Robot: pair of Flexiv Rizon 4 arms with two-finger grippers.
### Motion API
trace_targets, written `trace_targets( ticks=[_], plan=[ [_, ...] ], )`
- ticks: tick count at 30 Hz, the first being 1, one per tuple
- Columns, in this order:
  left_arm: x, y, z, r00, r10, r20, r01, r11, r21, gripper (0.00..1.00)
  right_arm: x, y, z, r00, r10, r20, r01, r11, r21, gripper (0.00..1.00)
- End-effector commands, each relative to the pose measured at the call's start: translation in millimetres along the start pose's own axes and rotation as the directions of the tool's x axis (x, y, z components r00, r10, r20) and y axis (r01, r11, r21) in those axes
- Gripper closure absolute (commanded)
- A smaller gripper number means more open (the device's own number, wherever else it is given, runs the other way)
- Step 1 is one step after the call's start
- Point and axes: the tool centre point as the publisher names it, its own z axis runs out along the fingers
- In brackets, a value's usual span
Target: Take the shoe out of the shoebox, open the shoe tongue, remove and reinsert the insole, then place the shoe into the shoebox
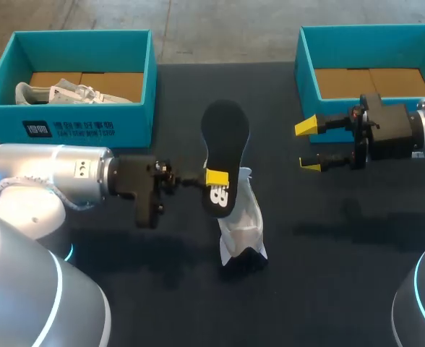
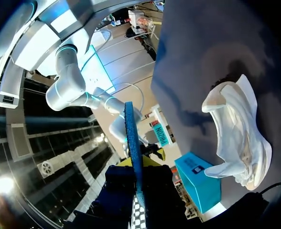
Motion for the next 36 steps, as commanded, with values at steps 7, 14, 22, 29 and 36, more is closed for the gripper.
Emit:
trace_targets(
  ticks=[7,14,22,29,36],
  plan=[
    [-0.1,-1,-3,1.000,0.003,0.001,-0.003,1.000,0.000,1.00,-0.1,-0.3,1,1.000,0.000,0.000,0.000,1.000,-0.002,0.00],
    [-0.1,-1,-3,1.000,0.003,0.001,-0.003,1.000,0.000,1.00,3.8,10.6,9,1.000,0.005,-0.017,-0.006,0.998,-0.060,0.00],
    [-0.1,-1,-3,1.000,0.003,0.001,-0.003,1.000,0.000,1.00,0.9,20.5,30,0.999,0.010,-0.035,-0.012,0.998,-0.064,0.00],
    [-0.1,-1,-3,1.000,0.003,0.001,-0.003,1.000,0.000,1.00,-2.5,22.4,45,0.998,0.022,-0.051,-0.024,0.999,-0.032,0.00],
    [-0.1,-1,-3,1.000,0.003,0.001,-0.003,1.000,0.000,1.00,-2.7,22.2,46,0.999,0.028,-0.043,-0.029,0.999,-0.027,0.00]
  ],
)
